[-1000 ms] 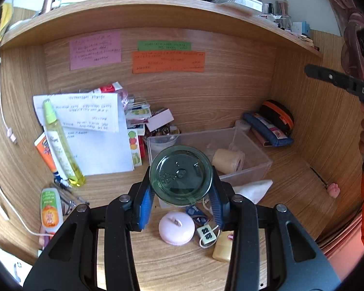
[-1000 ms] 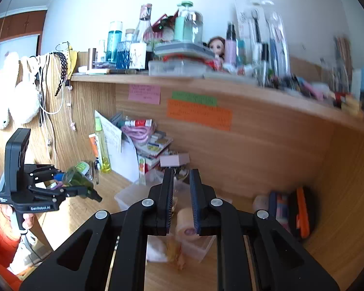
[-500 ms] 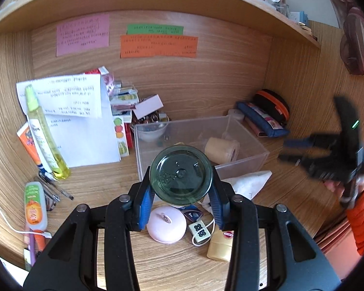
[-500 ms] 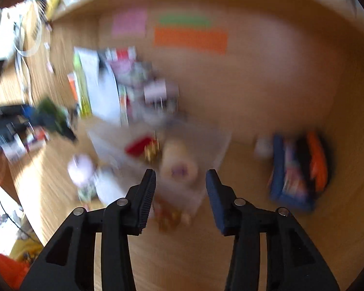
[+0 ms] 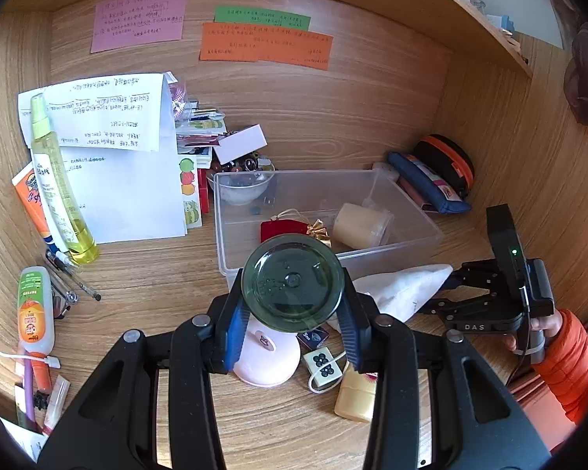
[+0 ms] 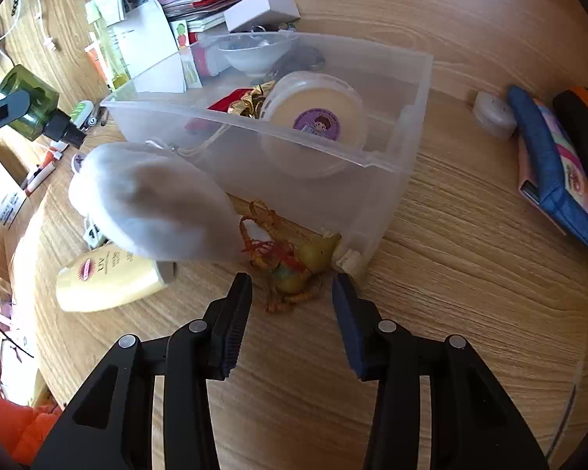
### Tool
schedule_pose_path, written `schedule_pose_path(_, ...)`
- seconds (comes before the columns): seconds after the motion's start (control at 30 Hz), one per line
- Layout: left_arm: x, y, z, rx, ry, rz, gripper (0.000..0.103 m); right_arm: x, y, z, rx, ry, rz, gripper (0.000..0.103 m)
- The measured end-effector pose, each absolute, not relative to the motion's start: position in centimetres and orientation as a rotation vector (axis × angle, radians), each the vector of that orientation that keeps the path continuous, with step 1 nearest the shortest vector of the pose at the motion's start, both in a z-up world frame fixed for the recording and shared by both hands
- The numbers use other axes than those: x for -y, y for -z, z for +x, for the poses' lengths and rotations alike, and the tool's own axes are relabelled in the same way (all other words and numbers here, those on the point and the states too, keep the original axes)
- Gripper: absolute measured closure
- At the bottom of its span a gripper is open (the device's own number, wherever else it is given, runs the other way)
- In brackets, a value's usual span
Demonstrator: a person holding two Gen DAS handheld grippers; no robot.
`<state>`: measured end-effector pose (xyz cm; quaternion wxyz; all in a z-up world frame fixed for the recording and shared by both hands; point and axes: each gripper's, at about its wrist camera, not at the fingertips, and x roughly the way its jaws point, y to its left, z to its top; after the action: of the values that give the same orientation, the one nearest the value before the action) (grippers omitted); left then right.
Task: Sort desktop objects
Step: 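Lift the green bottle with the left gripper while the right lifts the gourd, then lower the gourd into the clear box and open the right gripper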
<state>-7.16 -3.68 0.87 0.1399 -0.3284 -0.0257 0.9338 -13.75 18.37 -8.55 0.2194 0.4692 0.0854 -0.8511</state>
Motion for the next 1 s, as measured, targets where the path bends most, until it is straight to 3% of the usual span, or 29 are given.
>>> schedule_pose_path(0.1,3.7,-0.9,-7.8,0.078,-2.694,-0.95,0.062,-18.1,8.7,-14.1,-0.249,2.376,1.289,0.068)
schedule_pose_path(0.17,3.8,-1.1,-8.2,0.087,-2.695,-0.949,0.062,-17.7,8.7,-14.4,-0.255,2.381,1.272,0.076)
schedule_pose_path(0.43,3.8,-1.7,-8.9,0.091,-2.697,-0.926,0.062,-17.7,8.1,-13.6,-0.291,2.443,1.204,0.077)
schedule_pose_path(0.7,3.4,-2.8,-9.1,0.105,-2.691,-0.888,0.062,-20.7,0.9,-12.1,-0.128,2.574,0.99,0.077)
schedule_pose_path(1.0,3.1,-3.7,-11.5,0.093,-2.666,-0.896,0.062,-18.4,-5.2,-12.5,-0.245,2.632,0.801,0.077)
